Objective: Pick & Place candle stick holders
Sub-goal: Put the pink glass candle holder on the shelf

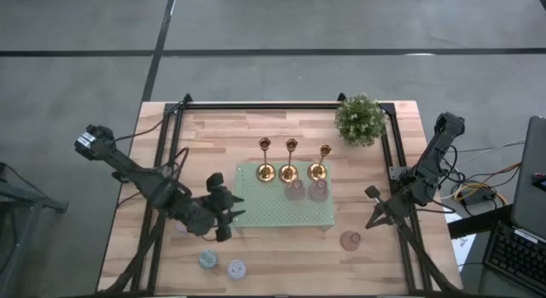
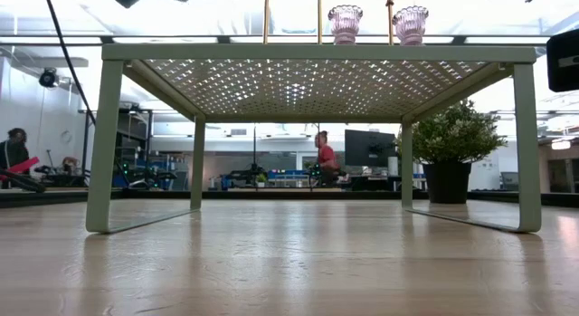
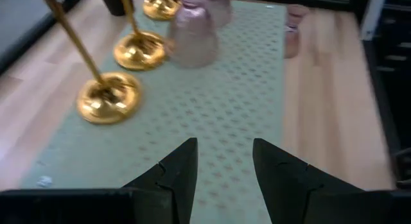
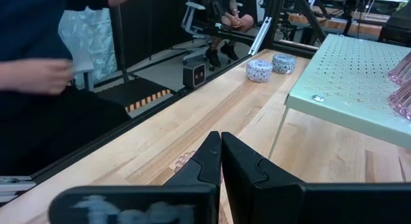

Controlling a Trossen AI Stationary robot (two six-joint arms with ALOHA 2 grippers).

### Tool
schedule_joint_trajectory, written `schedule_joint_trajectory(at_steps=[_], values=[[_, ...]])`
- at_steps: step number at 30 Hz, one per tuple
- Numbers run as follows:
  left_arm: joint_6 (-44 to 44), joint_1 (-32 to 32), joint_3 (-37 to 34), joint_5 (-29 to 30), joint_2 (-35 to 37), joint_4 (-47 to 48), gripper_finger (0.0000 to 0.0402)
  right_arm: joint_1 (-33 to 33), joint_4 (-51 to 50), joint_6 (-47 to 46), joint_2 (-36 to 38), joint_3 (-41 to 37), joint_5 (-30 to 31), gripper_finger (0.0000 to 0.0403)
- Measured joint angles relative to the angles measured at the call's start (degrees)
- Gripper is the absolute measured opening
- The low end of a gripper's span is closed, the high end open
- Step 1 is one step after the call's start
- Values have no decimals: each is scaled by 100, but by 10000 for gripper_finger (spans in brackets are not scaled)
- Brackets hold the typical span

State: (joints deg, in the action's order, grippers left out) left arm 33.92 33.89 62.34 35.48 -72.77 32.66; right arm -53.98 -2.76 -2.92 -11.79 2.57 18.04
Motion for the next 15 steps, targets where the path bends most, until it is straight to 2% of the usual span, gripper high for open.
schedule_joint_trajectory(at_steps=[10, 15], values=[[405, 685, -319, -156, -7, -1118, 154, 2, 2, 6, 0, 0, 0, 8], [501, 987, -617, -131, -7, -1993, 154, 1, 0, 9, 0, 0, 0, 8]])
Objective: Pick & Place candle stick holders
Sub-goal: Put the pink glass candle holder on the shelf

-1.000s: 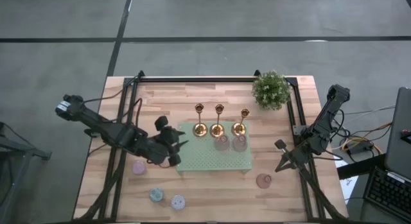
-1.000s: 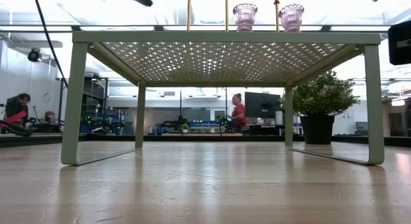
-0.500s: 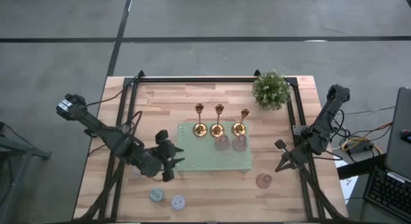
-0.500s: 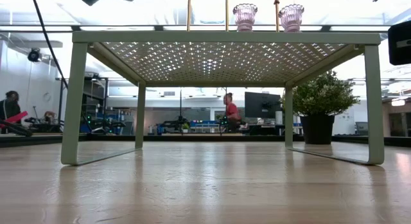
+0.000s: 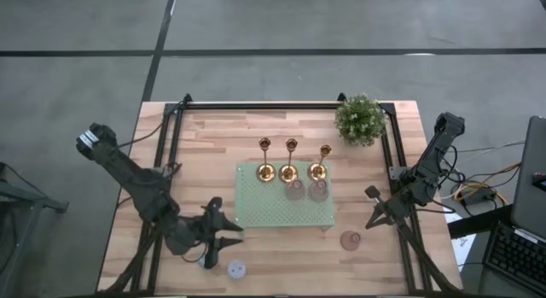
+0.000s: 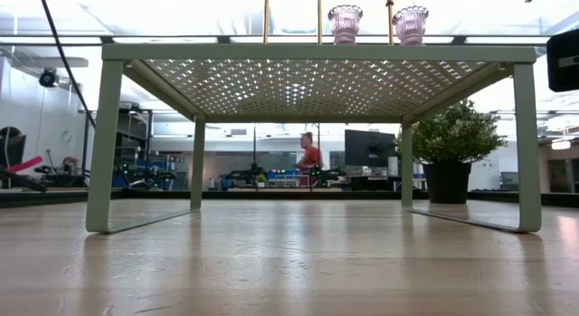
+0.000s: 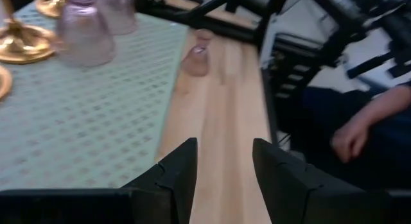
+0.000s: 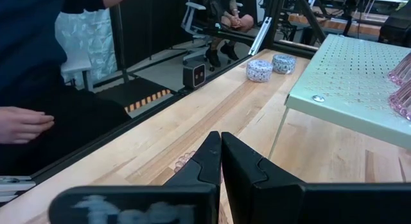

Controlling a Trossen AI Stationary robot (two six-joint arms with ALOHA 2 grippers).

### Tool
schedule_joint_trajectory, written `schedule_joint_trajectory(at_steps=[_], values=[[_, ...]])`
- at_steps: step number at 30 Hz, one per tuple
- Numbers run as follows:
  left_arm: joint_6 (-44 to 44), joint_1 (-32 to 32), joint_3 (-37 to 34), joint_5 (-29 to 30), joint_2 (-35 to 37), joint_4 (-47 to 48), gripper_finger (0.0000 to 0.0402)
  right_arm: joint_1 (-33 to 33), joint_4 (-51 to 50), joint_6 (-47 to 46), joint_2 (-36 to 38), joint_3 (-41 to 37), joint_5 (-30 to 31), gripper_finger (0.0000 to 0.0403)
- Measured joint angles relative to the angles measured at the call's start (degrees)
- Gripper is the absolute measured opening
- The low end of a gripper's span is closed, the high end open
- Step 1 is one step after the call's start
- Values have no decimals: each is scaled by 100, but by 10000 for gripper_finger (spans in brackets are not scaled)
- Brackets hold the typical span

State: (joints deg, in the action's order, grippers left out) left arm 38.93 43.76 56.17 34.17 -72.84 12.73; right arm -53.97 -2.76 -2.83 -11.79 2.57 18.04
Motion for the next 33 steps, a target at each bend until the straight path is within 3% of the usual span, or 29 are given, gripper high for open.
schedule_joint_trajectory(at_steps=[12, 33], values=[[-874, 71, -822, 39, -261, -2244, 154, 1, 1, -10, 0, 0, 0, 8], [-1618, -19, -709, 192, -1129, -3396, 154, -1, 2, 0, 0, 0, -2, 8]])
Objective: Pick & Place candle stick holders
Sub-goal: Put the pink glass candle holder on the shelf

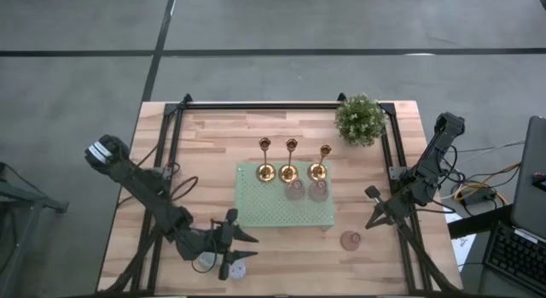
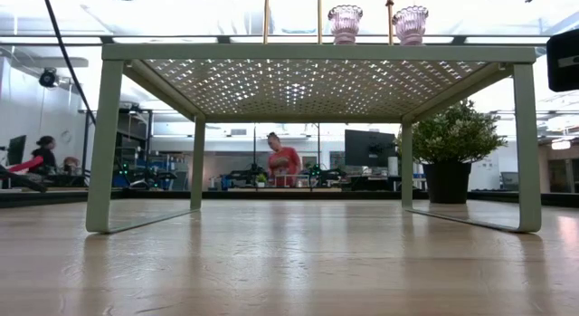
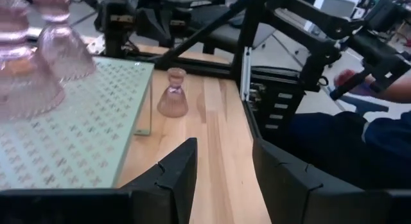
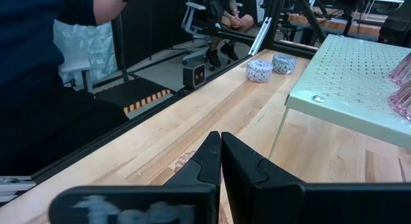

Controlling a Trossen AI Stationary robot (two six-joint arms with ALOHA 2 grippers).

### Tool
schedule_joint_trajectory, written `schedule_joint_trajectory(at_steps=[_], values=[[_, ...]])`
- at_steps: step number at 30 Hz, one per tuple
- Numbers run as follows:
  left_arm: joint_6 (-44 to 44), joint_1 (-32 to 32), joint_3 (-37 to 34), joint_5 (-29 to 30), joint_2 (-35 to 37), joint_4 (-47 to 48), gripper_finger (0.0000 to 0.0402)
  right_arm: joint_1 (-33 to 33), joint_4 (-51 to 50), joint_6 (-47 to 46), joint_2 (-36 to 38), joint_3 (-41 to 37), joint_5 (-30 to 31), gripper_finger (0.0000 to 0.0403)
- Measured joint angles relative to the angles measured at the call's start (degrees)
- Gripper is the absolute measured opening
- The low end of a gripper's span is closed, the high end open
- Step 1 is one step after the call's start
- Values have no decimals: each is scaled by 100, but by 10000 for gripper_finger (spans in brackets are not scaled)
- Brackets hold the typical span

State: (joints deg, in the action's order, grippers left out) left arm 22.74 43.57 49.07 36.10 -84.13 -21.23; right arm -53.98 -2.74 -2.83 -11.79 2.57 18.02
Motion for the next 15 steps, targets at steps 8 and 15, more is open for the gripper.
schedule_joint_trajectory(at_steps=[8, 15], values=[[-527, -49, 281, -1, -178, -119, 154, 2, 0, -1, 2, 0, 0, 8], [-736, -70, 341, -4, -176, -114, 154, 2, 193, -49, 2, 0, 0, 8]])
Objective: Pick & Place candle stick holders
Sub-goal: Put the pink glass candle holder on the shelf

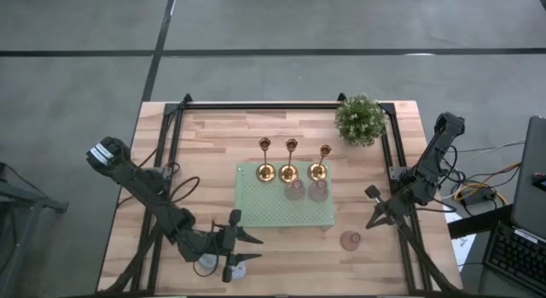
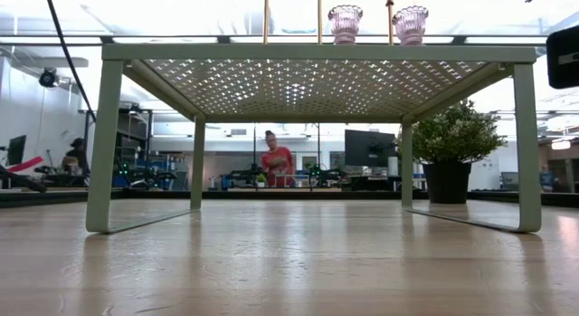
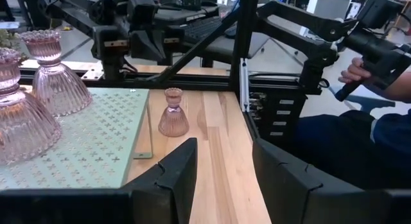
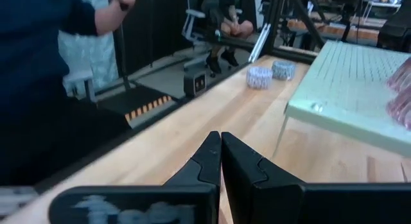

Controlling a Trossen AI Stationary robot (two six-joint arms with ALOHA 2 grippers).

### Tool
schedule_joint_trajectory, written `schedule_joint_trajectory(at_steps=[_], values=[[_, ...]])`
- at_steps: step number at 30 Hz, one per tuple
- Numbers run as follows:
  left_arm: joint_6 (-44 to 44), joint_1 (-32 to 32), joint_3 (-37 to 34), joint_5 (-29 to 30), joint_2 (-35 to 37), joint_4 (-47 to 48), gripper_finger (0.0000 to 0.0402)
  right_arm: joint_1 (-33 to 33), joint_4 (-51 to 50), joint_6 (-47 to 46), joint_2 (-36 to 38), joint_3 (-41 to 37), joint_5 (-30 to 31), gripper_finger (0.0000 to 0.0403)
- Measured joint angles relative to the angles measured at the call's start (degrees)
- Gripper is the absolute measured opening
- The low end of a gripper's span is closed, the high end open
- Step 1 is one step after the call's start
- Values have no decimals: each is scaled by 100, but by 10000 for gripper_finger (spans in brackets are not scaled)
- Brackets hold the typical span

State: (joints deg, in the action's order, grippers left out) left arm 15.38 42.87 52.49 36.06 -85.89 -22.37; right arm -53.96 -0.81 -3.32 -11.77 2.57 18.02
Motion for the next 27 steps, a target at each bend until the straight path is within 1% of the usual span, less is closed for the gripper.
schedule_joint_trajectory(at_steps=[4, 10, 13, 15, 18, 20, 24, 25, 27], values=[[-30, -2, -17, 1, 0, 27, 154, 0, 477, -433, -9, 0, 2, 8], [-71, -1, -20, -1, 0, 32, 154, -2, 1700, -1283, -27, 0, -9, 8], [-81, -2, -22, -1, 2, 43, 154, 0, 2159, -1792, -136, 0, -9, 8], [-97, -2, -24, -1, 5, 44, 154, 0, 2366, -1886, -304, 0, -12, 8], [-99, -2, -24, 0, 11, 53, 154, -11, 2557, -1896, -723, 40, -87, 8], [-99, -2, -24, -1, 13, 55, 154, -24, 2494, -1926, -1109, 252, -169, 8], [-77, -2, -24, -1, 16, 68, 154, -59, 2416, -2084, -2002, 922, -702, 8], [-77, -2, -24, -1, 17, 80, 154, -59, 2269, -2116, -2238, 1142, -755, 8], [-75, -2, -24, -1, 17, 131, 154, -57, 1622, -2219, -2687, 1632, -713, 8]])
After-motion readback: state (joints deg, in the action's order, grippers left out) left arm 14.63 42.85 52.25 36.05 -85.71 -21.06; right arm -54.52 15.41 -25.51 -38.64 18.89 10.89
